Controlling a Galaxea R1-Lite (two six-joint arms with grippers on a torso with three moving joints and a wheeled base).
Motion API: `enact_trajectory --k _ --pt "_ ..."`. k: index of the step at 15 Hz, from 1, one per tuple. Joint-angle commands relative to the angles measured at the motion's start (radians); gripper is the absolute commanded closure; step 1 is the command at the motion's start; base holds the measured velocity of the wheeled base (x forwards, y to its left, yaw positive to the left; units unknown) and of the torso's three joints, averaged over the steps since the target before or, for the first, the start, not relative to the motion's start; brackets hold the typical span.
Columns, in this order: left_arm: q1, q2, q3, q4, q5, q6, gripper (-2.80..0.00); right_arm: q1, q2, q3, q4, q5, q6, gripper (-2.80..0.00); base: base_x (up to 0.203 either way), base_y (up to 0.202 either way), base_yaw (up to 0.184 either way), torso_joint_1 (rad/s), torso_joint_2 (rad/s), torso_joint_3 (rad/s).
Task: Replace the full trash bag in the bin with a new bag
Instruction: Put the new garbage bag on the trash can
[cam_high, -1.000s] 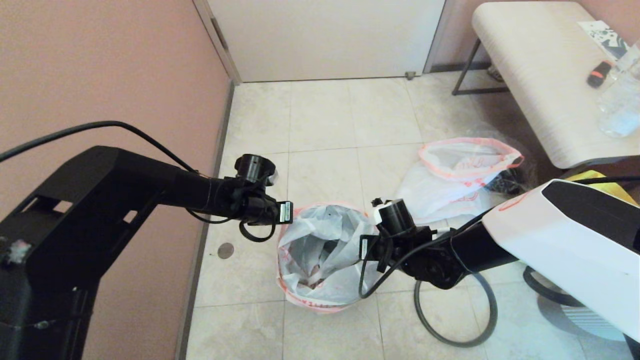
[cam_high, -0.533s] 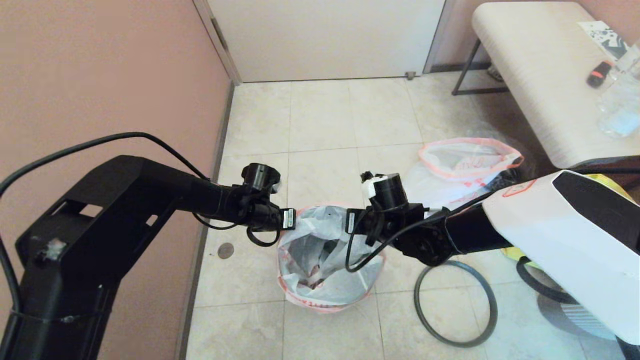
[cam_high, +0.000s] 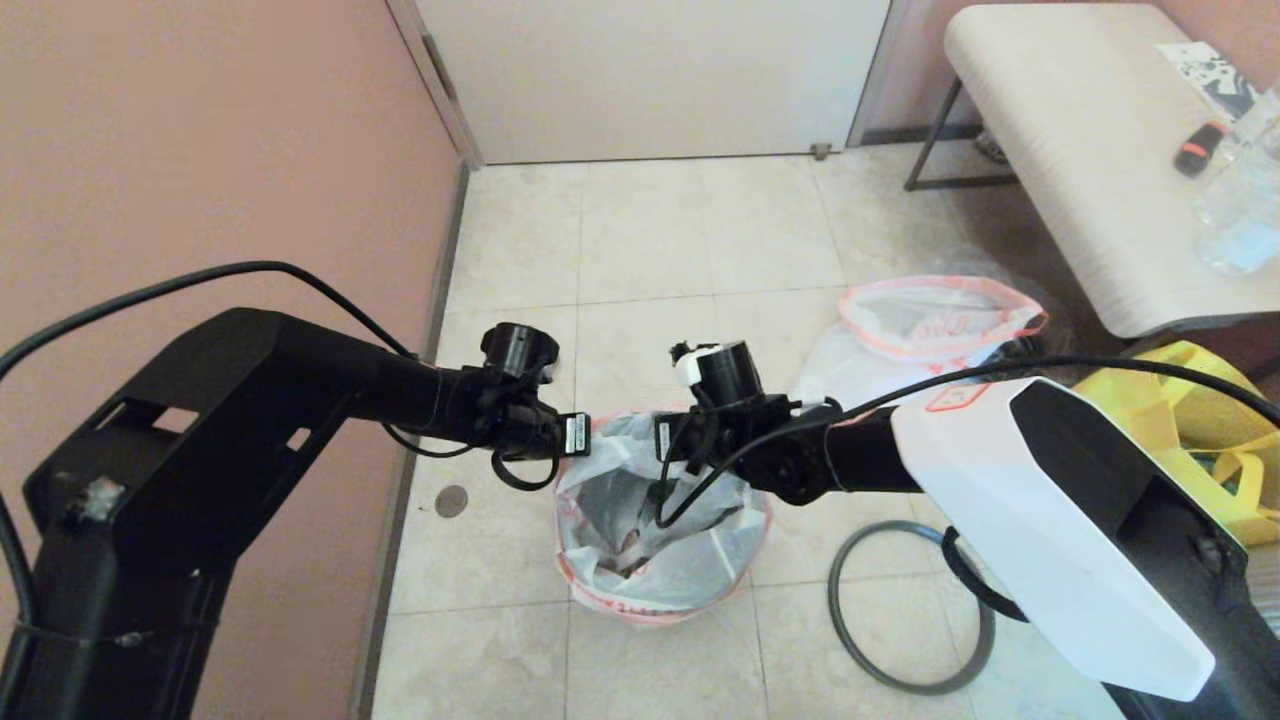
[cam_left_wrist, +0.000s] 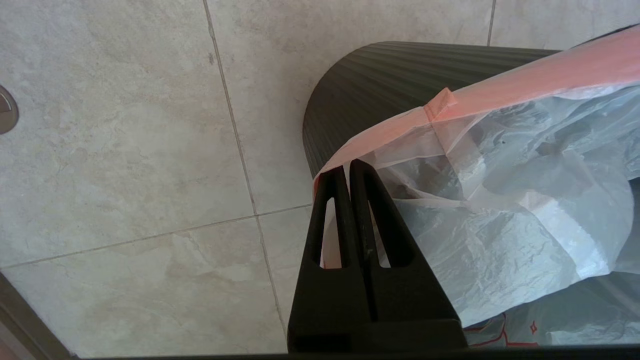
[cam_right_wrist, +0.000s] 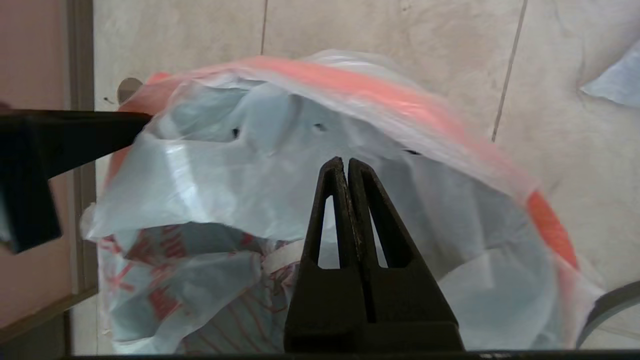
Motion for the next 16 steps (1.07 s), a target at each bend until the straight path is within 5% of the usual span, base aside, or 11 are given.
enact_trajectory --k 1,16 --pt "0.001 -0.002 -0.001 0.000 0.000 -0.002 0.00 0.009 0.006 0.001 0.000 -0.003 0.001 0.00 0.000 0.000 0.000 0.000 0.00 0.000" --pt "0.012 0.032 -0.004 -0.001 0.001 0.002 0.00 -0.077 0.075 -0.024 -0.118 -0.002 -0.067 0.00 0.000 0.000 0.000 0.000 0.00 0.000"
